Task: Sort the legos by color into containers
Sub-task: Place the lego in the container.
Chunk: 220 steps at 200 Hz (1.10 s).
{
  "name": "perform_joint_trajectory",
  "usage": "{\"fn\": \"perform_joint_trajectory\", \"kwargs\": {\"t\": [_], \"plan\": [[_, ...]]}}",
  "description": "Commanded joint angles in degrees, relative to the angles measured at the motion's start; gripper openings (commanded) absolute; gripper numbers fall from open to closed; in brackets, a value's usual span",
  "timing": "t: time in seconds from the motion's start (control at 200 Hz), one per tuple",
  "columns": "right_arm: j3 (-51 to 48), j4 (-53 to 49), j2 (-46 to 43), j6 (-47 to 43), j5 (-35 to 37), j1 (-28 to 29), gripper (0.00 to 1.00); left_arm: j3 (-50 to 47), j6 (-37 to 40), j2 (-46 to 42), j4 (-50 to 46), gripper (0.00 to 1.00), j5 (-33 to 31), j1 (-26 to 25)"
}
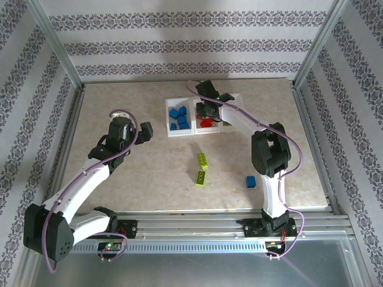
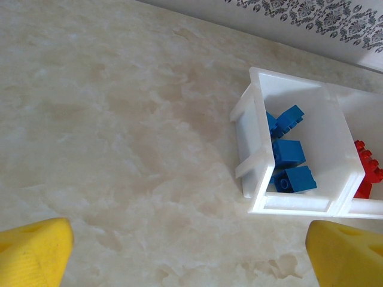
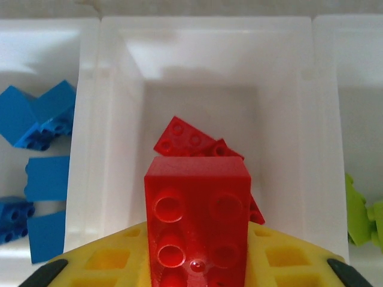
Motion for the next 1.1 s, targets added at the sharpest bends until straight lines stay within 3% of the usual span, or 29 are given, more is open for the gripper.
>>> {"fn": "perform_joint_trajectory", "kwargs": {"t": [0.0, 0.14, 0.345, 0.6, 1.094], "plan": [[3.53, 0.63, 2.31, -0.91, 1.15, -0.92, 0.34, -0.56, -0.57, -0.9, -1.0, 1.0, 0.37, 0.78], [5.74, 0.83, 4.16, -1.28, 1.33, -1.42, 0.37, -0.56, -0.49, -0.79, -1.19, 1.0, 0.37, 0.71], [7.62, 0.74, 5.2, -1.59, 0.02, -1.8, 0.51, -0.34, -0.68, -0.48, -1.0, 1.0, 0.28, 0.76], [6.64, 0.3, 2.48, -1.47, -1.73, -1.56, 0.52, -0.24, -0.92, 0.12, -0.73, 1.0, 0.56, 0.75], [-13.85, 0.39, -14.9, 2.16, 2.86, 2.73, 0.53, -0.43, -1.44, 0.64, 0.17, 1.0, 1.29, 0.72]]}}
